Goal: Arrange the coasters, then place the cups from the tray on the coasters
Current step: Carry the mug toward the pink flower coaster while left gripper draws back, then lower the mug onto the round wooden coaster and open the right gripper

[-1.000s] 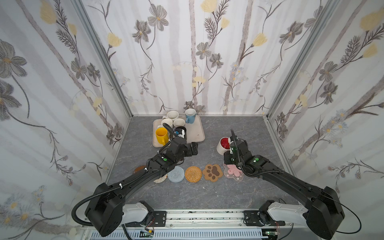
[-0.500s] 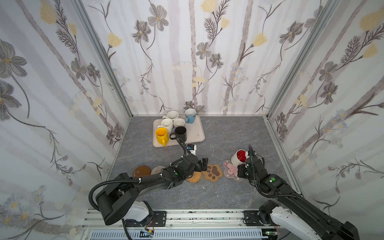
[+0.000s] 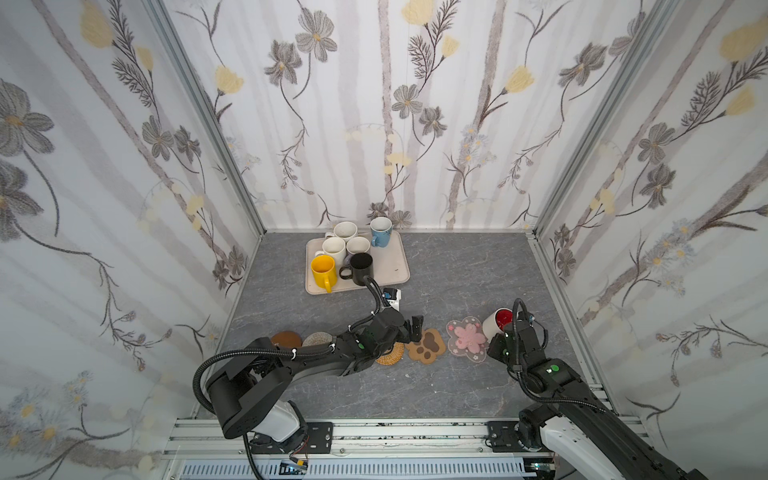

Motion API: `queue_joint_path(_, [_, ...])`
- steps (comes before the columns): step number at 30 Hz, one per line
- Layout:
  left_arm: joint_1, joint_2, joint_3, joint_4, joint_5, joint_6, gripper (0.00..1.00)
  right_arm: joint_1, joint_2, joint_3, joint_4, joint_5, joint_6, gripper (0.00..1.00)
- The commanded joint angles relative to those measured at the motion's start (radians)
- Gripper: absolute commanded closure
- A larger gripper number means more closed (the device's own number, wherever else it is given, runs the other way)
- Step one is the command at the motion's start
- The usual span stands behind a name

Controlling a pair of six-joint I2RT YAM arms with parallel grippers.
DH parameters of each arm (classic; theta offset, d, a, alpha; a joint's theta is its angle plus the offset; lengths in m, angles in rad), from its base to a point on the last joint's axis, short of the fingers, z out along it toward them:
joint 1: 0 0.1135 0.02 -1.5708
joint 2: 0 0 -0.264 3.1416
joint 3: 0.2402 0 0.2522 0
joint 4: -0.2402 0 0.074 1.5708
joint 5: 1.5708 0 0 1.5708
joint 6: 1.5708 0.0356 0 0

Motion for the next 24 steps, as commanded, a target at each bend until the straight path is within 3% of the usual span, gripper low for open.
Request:
queue_joint_path(1, [-0.001, 0.001, 0.004, 0.034, -0.026, 0.018, 0.00, -0.037, 0.001, -0.006, 0.053, 0.101, 0.022, 1.00])
queue_joint_path(11, [0.018, 0.000, -0.017, 0.061, -0.008, 0.017, 0.00, -0.140, 0.062, -0.001, 0.096, 0.141, -0.011, 1.00])
queue_joint_path(24, [0.064, -0.048, -0.054, 0.067, 0.018, 0.020, 0.00, -0.150, 0.162, 0.028, 0.128, 0.087, -0.025, 1.00])
